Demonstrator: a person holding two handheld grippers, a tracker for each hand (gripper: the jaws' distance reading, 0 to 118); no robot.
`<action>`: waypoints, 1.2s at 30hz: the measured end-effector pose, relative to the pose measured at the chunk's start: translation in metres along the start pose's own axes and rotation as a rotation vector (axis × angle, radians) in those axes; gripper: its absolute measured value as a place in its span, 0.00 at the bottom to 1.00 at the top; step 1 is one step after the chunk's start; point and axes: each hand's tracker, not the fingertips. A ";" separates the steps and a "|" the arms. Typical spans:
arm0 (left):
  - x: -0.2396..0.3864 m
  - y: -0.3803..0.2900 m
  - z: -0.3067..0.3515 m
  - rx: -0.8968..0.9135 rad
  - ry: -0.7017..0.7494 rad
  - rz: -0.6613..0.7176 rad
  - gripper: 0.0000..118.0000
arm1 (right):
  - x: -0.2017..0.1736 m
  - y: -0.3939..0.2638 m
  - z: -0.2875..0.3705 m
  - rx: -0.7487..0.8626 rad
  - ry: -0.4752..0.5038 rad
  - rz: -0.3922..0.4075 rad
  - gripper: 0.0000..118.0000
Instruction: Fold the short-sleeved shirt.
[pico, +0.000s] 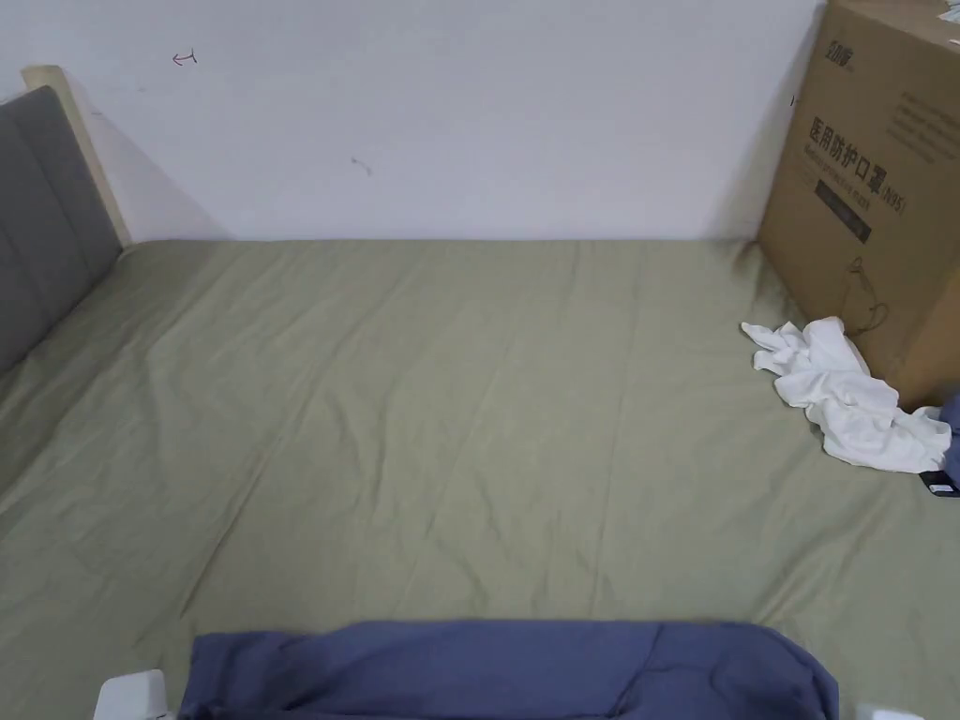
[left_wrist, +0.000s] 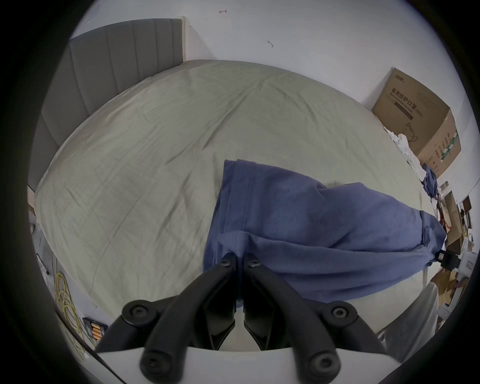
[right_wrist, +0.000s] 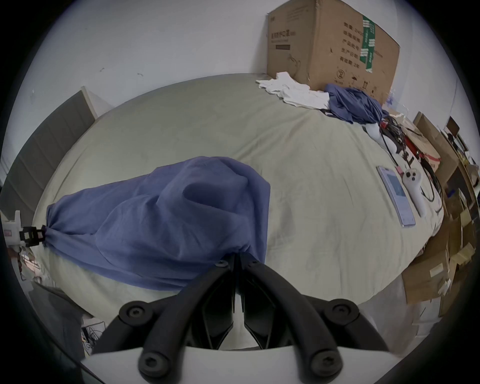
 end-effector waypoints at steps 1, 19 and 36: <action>0.000 0.002 0.002 0.001 0.005 -0.002 0.15 | -0.001 0.001 0.002 0.004 0.000 -0.001 0.06; 0.095 0.096 0.194 0.754 -0.104 -0.028 0.85 | -0.076 0.129 0.197 0.804 0.036 0.059 0.65; 0.124 0.095 0.202 0.859 -0.151 -0.097 0.00 | -0.131 0.133 0.204 0.890 -0.009 0.168 0.00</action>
